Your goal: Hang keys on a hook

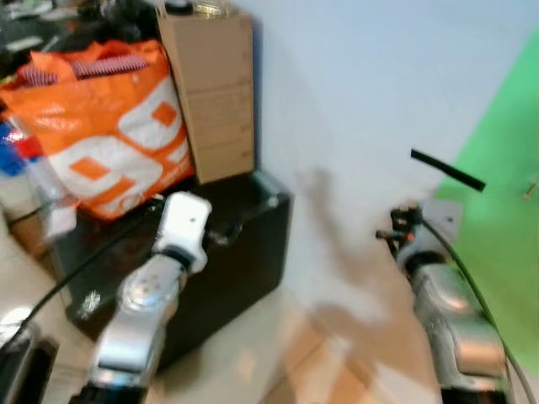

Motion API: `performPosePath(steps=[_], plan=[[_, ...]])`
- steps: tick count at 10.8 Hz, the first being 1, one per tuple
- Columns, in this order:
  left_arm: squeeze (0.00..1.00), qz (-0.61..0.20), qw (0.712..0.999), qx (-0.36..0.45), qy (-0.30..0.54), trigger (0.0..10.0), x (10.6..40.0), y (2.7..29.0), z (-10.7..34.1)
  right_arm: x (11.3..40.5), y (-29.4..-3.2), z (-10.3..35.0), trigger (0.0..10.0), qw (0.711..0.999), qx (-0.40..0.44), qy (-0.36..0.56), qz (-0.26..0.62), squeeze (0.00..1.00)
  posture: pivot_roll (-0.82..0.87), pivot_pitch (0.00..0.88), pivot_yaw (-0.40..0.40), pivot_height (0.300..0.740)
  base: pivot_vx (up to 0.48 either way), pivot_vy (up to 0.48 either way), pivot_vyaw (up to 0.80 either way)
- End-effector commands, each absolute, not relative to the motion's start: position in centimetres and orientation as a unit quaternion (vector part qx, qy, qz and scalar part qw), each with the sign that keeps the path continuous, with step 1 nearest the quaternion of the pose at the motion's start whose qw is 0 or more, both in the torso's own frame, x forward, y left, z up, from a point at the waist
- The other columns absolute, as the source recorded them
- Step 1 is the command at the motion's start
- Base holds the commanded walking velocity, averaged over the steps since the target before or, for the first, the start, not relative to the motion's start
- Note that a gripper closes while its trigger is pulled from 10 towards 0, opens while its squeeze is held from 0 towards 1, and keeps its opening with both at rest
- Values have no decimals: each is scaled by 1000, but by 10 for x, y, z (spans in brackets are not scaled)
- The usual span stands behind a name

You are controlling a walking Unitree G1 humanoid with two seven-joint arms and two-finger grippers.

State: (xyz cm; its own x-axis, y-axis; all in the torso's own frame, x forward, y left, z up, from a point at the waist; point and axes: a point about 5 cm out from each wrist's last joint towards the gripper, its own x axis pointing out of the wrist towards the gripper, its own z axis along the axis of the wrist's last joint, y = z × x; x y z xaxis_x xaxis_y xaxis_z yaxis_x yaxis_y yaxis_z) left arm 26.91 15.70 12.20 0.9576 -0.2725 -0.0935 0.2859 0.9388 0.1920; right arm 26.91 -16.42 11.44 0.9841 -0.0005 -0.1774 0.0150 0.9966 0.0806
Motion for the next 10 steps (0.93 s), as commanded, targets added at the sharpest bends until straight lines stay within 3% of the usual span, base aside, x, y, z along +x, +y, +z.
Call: performPosePath(steps=[1,3,5,10], plan=[[0,-150,984,97,25,10000,271,152,126,269,-173,117,10000,996,35,82,-15,0,-1,0,17,740,289,0,-800],[0,-160,982,97,27,10000,271,151,125,267,-173,115,10000,996,31,87,-5,0,-2,0,20,740,289,0,-800],[0,-196,975,99,27,10000,271,152,127,264,-165,119,10000,994,29,79,67,0,-2,0,26,740,144,0,-800],[0,-292,950,101,50,10000,265,153,128,261,-162,128,10000,989,40,58,130,0,2,0,27,740,0,0,0]])
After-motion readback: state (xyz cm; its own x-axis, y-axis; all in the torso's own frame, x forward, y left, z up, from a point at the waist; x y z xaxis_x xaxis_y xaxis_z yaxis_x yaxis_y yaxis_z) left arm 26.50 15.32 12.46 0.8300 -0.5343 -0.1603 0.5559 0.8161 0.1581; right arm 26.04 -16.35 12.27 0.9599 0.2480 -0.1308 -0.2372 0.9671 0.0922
